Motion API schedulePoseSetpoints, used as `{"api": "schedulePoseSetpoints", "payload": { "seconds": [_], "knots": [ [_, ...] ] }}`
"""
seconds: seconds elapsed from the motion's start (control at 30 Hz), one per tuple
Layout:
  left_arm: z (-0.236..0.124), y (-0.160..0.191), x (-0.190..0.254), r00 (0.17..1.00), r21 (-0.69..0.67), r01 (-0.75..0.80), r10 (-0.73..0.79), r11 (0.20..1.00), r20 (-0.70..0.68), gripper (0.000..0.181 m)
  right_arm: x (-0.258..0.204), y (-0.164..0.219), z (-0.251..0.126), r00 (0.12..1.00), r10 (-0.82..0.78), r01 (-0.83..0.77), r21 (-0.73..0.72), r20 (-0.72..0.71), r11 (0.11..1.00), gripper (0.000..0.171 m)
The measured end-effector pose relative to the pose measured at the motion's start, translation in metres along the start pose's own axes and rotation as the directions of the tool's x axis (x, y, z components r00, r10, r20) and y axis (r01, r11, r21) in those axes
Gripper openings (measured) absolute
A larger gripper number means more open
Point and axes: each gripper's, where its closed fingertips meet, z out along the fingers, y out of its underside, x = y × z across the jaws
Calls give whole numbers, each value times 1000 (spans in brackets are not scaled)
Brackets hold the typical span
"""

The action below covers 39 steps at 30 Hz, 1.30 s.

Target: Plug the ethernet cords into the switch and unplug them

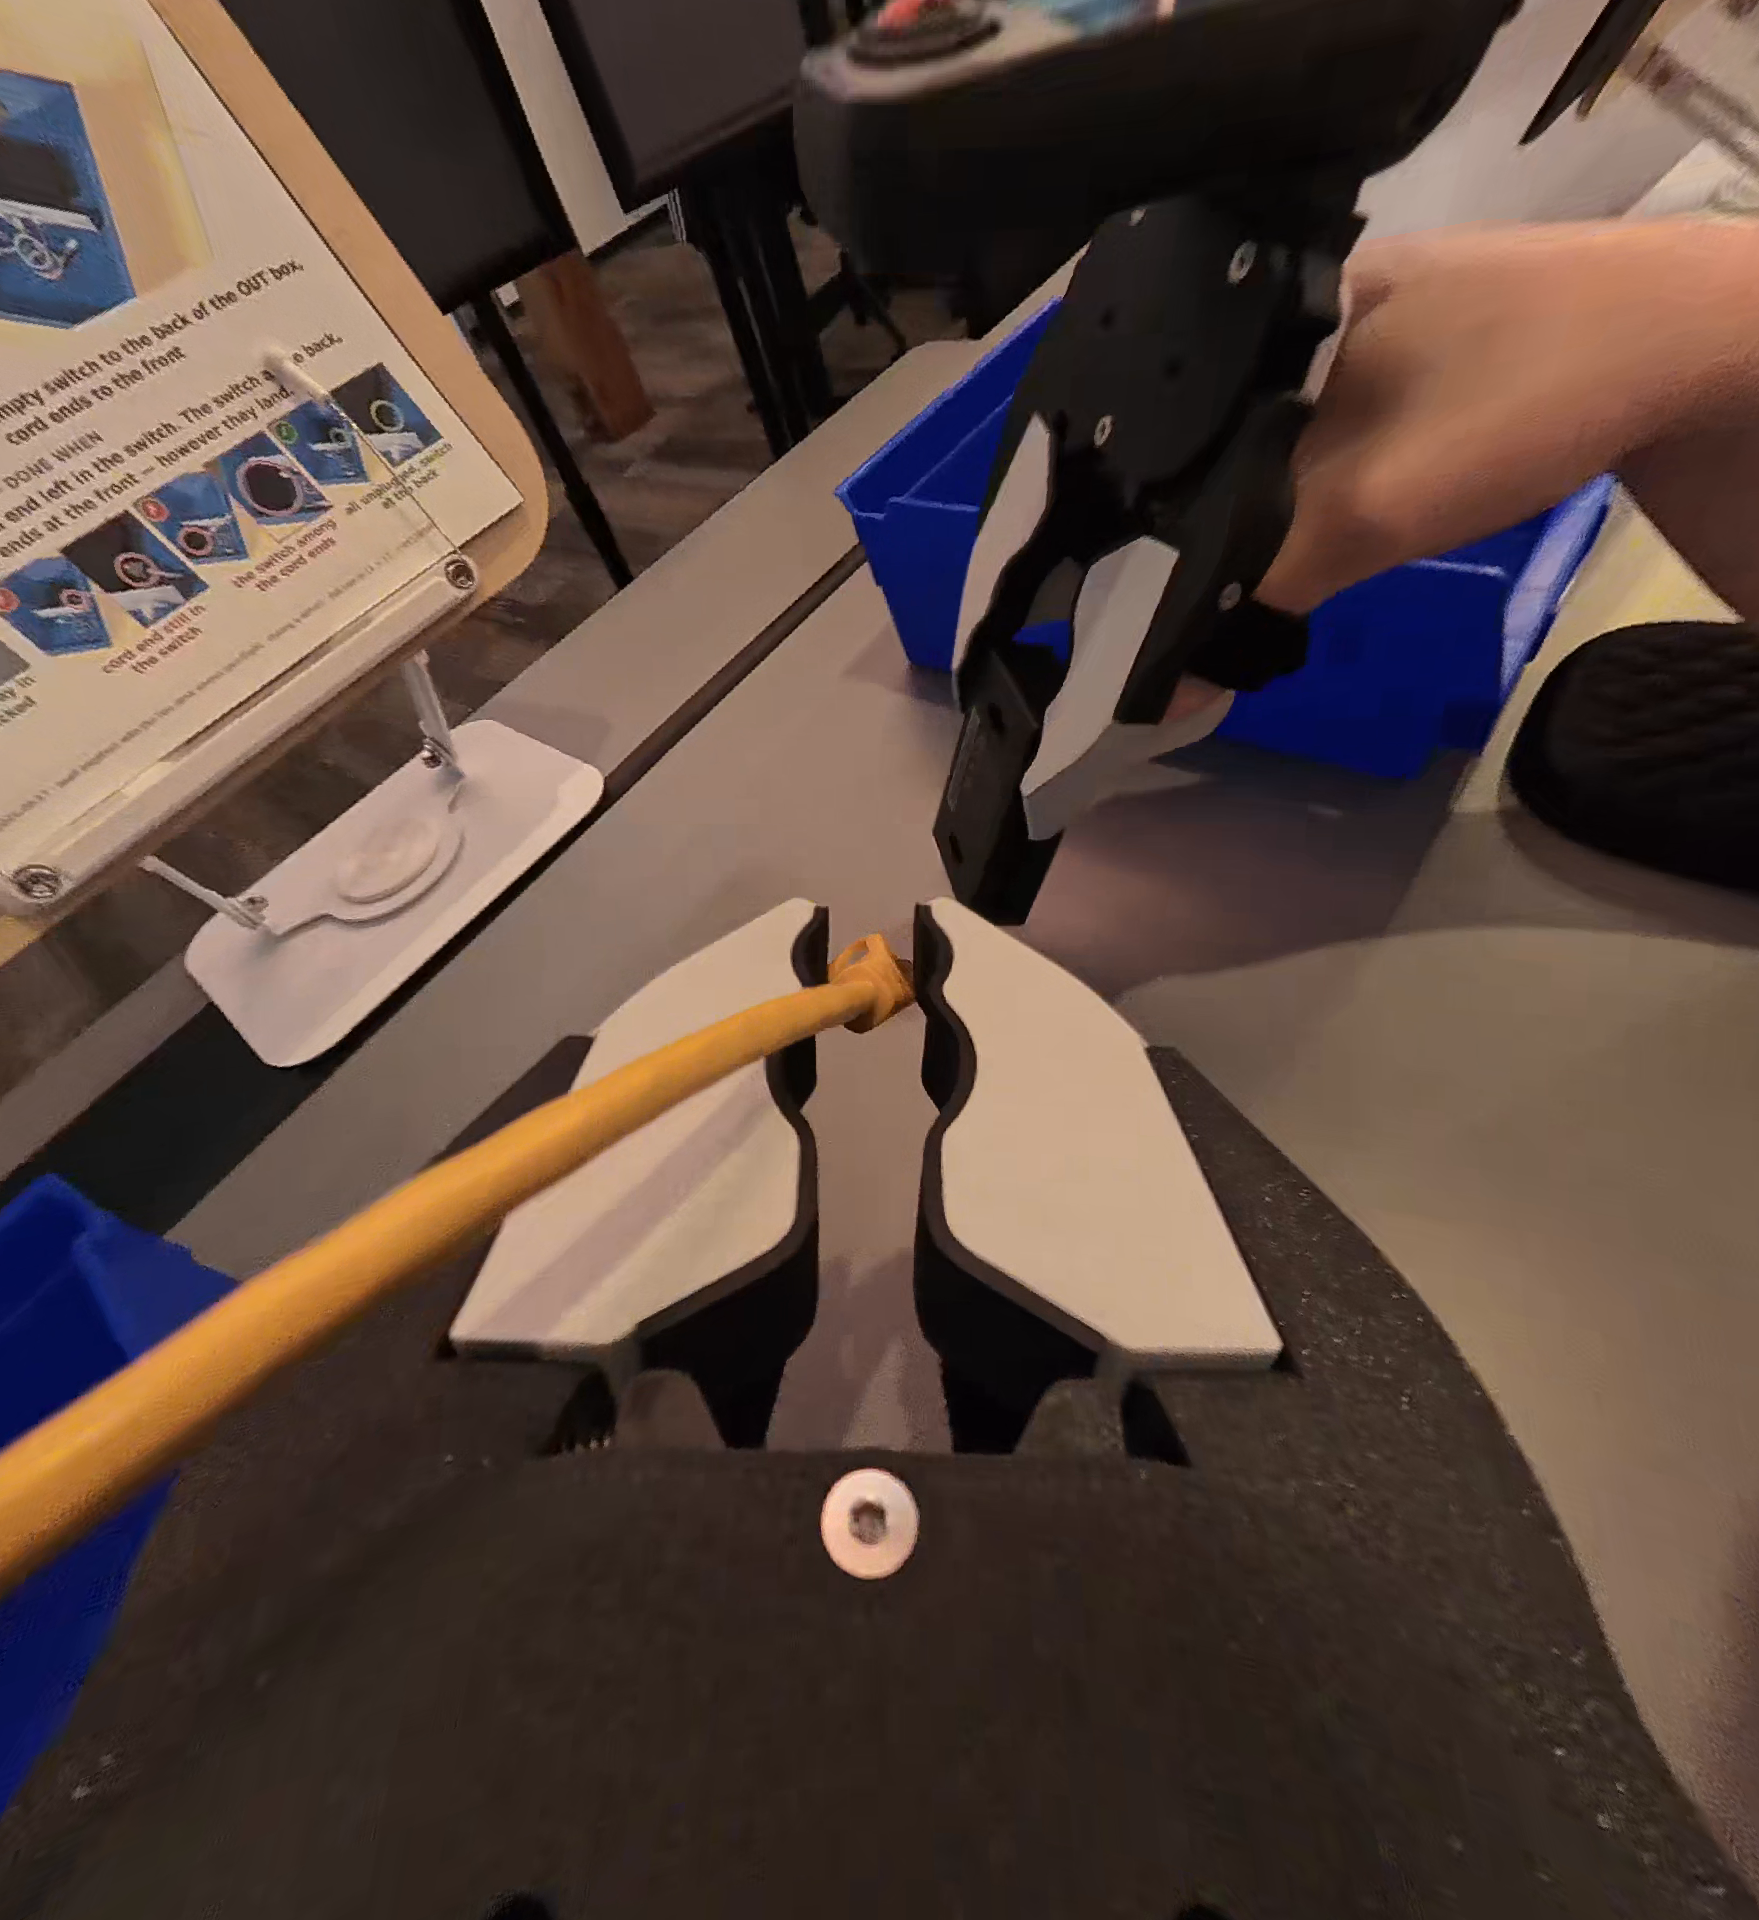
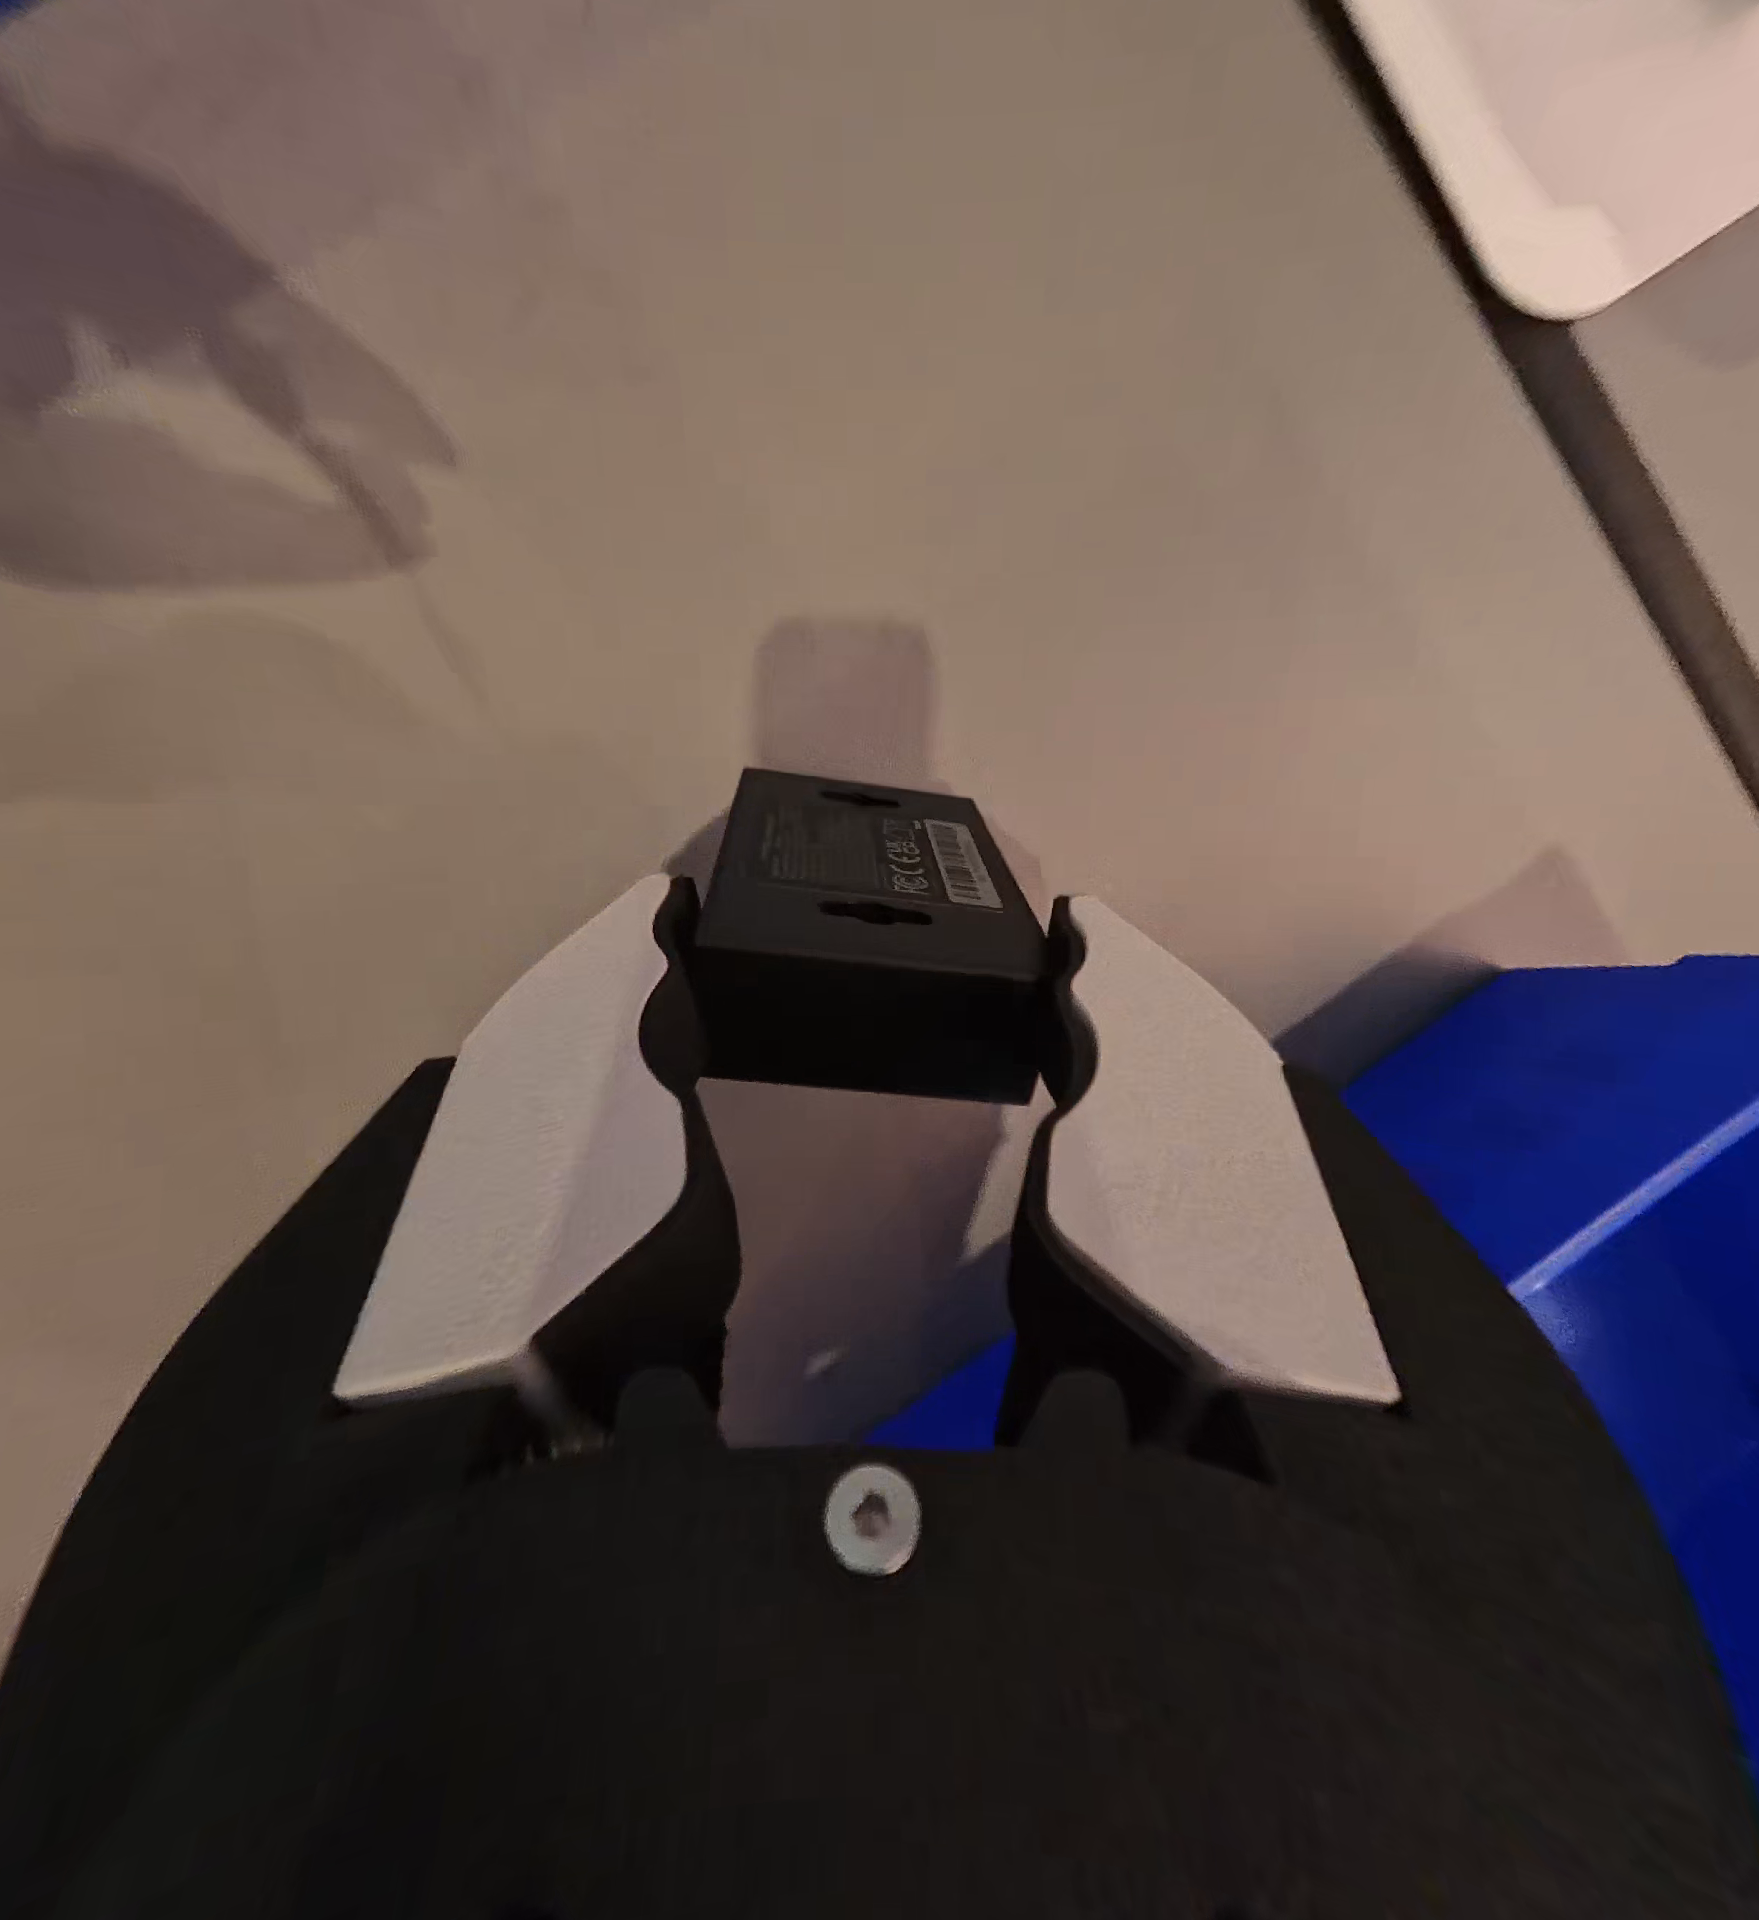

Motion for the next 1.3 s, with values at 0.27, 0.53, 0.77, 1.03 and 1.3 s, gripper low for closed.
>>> {"api": "schedulePoseSetpoints", "payload": {
  "seconds": [0.27, 0.53, 0.77, 1.03, 1.3],
  "knots": [
    [-10, 8, 14, 999, 28, 44, -44, 999, -18, 15, -8, 32, 16, 998, -52, 42, -260, -33, 965, 62],
    [-16, 11, 22, 990, 54, 118, -113, 992, -83, 15, -7, 30, 21, 998, -53, 41, -283, -35, 958, 63],
    [-25, 4, 17, 983, 107, 162, -152, 981, -101, 15, -6, 21, 21, 991, -125, 110, -226, -53, 968, 62],
    [-39, -8, 13, 962, 181, 245, -216, 952, -165, 14, -26, -65, -51, 940, -296, 338, 351, -169, 873, 73],
    [-63, -51, 5, 871, 286, 466, -378, 837, -314, 14, -125, -99, -122, 742, -555, 586, 766, -377, 263, 38]
  ]
}}
